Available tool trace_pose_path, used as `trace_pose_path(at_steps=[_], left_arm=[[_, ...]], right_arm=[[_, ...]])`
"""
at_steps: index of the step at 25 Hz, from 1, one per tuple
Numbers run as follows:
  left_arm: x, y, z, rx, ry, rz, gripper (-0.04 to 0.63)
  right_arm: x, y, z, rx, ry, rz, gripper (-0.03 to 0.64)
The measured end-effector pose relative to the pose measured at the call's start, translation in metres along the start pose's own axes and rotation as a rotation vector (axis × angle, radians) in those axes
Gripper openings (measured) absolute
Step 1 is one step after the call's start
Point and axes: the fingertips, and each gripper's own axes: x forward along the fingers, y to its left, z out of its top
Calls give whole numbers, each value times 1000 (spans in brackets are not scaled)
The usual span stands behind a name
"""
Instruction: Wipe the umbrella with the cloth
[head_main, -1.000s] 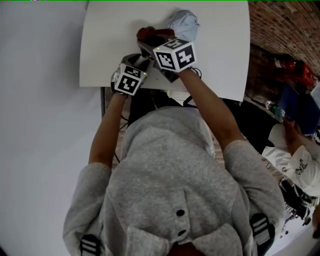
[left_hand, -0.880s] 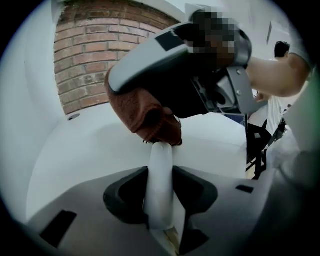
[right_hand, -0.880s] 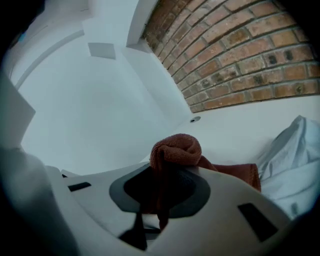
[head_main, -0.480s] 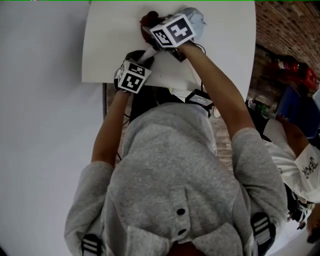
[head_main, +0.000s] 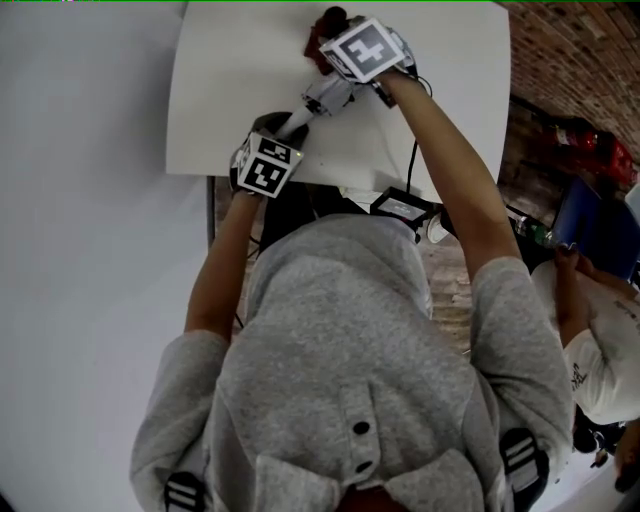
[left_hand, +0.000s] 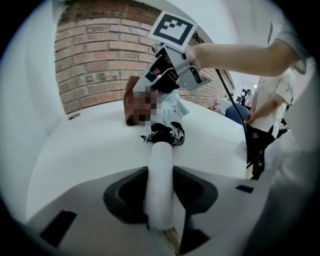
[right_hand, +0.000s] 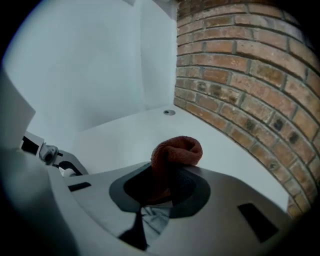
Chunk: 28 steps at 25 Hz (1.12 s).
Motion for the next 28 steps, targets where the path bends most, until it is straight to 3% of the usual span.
trace_pose_path(at_steps=[13, 19, 24, 28], left_arm=[[-1, 1, 1, 7, 1, -2, 158], [0, -1, 1, 3, 1, -5, 158], [5, 0, -3, -1, -3, -6, 158], [5, 2, -1, 0, 1, -8, 158]], right_arm=[[-55, -119, -33, 112, -21, -241, 75], [-76, -160, -74, 127, 18, -343, 75], [-77, -157, -122, 126, 104, -359, 75], [-78, -131, -125, 113, 36, -319, 75]])
